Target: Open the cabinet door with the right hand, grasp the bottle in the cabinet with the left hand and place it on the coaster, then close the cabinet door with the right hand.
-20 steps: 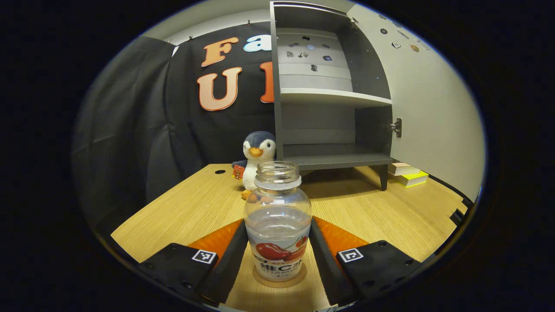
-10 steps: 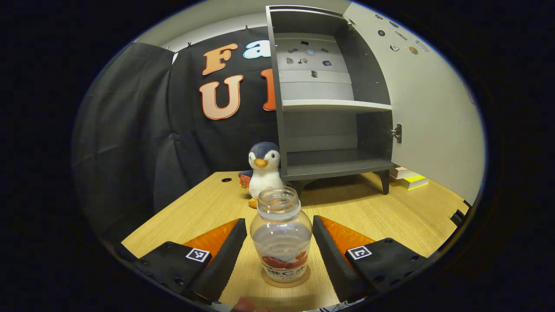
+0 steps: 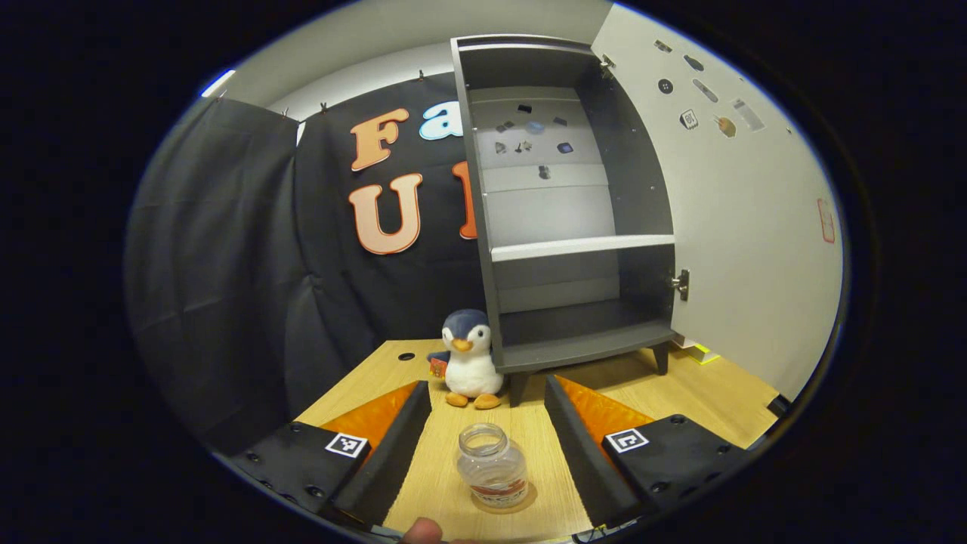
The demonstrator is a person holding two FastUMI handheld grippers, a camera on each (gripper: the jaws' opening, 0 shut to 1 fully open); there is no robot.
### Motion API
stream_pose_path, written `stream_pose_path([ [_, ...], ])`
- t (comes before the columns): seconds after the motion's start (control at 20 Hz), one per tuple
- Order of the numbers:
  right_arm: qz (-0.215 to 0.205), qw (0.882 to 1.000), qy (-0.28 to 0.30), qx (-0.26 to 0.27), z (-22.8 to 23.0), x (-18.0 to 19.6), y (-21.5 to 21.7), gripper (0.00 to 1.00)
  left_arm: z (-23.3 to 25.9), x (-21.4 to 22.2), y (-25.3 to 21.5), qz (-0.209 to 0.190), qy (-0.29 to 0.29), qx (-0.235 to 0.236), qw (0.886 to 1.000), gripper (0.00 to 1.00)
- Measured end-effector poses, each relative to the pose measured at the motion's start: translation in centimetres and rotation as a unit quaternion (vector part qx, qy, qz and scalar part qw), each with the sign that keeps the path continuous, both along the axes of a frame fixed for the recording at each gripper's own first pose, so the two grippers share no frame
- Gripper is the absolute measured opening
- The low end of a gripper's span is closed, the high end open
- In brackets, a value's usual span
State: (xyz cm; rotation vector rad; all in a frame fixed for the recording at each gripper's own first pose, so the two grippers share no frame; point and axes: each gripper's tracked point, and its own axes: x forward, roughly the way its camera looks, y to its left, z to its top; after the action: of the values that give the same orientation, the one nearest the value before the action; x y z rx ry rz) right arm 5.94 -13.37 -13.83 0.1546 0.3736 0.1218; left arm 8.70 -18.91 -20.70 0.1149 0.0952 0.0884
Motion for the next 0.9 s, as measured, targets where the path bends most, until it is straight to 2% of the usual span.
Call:
stream_pose_path([
  [0.1, -0.007, 0.999, -0.036, -0.003, 3.2, 0.4, -1.2, 0.24, 2.9, -0.4, -1.2, -0.020, -0.012, -0.003, 1.000, 1.00],
  [0.25, -0.020, 0.996, -0.079, -0.020, 7.1, 0.7, -3.6, 0.25, 6.4, -1.0, -2.3, -0.032, -0.017, -0.011, 0.999, 0.98],
  [0.3, -0.025, 0.995, -0.092, -0.024, 8.4, 0.7, -4.5, 0.36, 7.5, -1.1, -2.6, -0.036, -0.022, -0.017, 0.999, 0.96],
  [0.4, -0.035, 0.992, -0.118, -0.032, 10.9, 0.8, -6.4, 0.37, 8.6, -1.1, -3.5, -0.050, -0.014, -0.026, 0.998, 0.98],
  [0.45, -0.041, 0.991, -0.125, -0.036, 11.8, 1.1, -7.3, 0.27, 9.1, -1.2, -3.4, -0.049, -0.012, -0.028, 0.998, 0.96],
  [0.7, -0.065, 0.986, -0.151, -0.035, 14.3, 3.2, -11.9, 0.33, 11.3, -1.4, -3.0, -0.053, -0.012, -0.029, 0.998, 0.98],
  [0.8, -0.069, 0.985, -0.154, -0.032, 13.7, 4.4, -13.2, 0.36, 12.0, -1.7, -2.3, -0.052, -0.017, -0.020, 0.998, 0.98],
  [0.85, -0.069, 0.986, -0.151, -0.028, 13.4, 5.0, -13.5, 0.44, 12.1, -1.9, -2.1, -0.053, -0.016, -0.019, 0.998, 0.96],
  [0.9, -0.069, 0.986, -0.147, -0.023, 13.1, 5.2, -13.3, 0.42, 12.1, -2.1, -1.7, -0.051, -0.014, -0.018, 0.998, 0.99],
])
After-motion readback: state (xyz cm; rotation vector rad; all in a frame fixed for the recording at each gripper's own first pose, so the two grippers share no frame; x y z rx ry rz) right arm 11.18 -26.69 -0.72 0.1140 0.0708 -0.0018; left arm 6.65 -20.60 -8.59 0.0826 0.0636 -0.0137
